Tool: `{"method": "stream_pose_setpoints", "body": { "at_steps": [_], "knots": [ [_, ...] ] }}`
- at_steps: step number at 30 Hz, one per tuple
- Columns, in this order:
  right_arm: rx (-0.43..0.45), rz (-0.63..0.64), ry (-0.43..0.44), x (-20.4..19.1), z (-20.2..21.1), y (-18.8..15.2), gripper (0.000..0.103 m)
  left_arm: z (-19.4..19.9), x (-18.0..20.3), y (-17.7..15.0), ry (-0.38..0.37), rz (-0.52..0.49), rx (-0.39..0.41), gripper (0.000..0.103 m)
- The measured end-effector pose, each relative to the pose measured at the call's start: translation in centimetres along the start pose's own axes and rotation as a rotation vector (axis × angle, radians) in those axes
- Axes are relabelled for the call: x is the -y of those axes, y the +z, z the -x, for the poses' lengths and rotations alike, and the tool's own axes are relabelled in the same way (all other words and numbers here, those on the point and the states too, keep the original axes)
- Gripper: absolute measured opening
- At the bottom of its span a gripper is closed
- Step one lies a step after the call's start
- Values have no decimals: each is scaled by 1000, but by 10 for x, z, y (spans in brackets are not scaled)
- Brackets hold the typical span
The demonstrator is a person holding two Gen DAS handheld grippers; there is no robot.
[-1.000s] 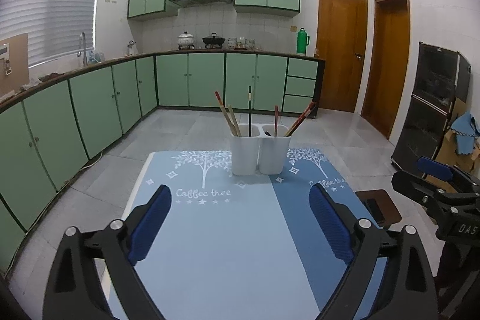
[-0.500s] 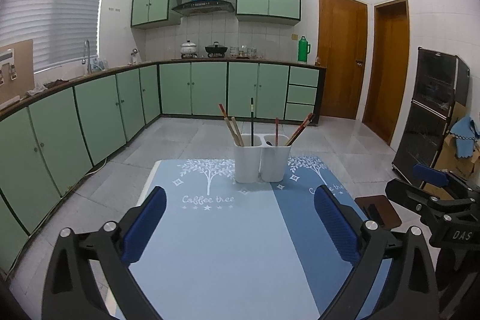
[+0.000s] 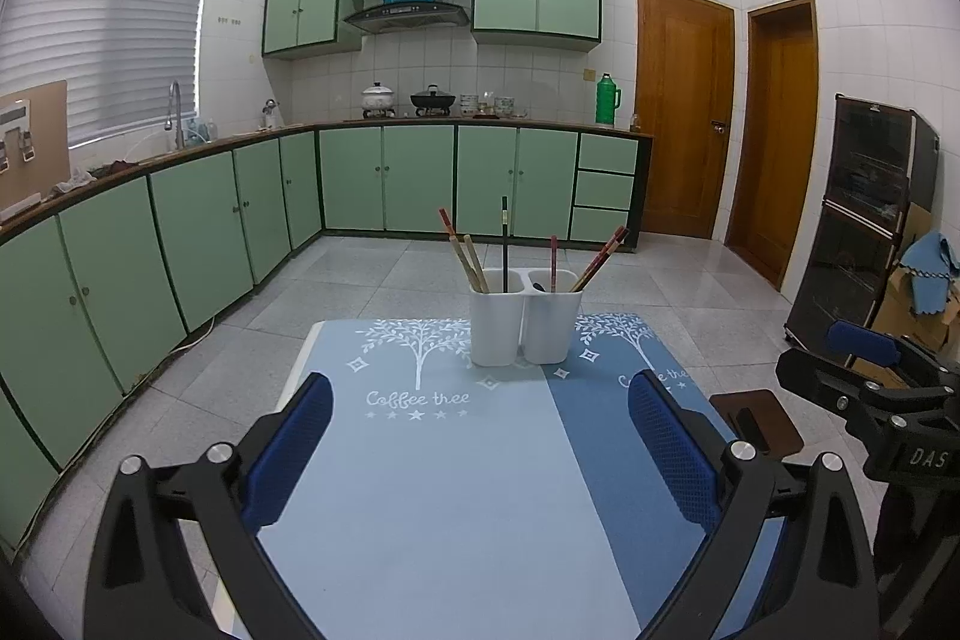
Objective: Organize utensils
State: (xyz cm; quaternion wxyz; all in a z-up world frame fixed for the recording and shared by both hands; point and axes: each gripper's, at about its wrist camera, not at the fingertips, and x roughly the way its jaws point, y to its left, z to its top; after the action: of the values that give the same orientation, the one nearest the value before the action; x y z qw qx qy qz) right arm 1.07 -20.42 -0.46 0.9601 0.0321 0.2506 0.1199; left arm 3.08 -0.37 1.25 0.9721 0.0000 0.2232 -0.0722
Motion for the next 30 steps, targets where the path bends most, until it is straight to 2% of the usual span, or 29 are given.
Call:
{"method": "stream_pose_setpoints", "body": {
  "at_steps": [30],
  "knots": [
    [3,10,-16,-2,-2,-5,98,3,2,-4,8,-9,0,97]
  ]
}}
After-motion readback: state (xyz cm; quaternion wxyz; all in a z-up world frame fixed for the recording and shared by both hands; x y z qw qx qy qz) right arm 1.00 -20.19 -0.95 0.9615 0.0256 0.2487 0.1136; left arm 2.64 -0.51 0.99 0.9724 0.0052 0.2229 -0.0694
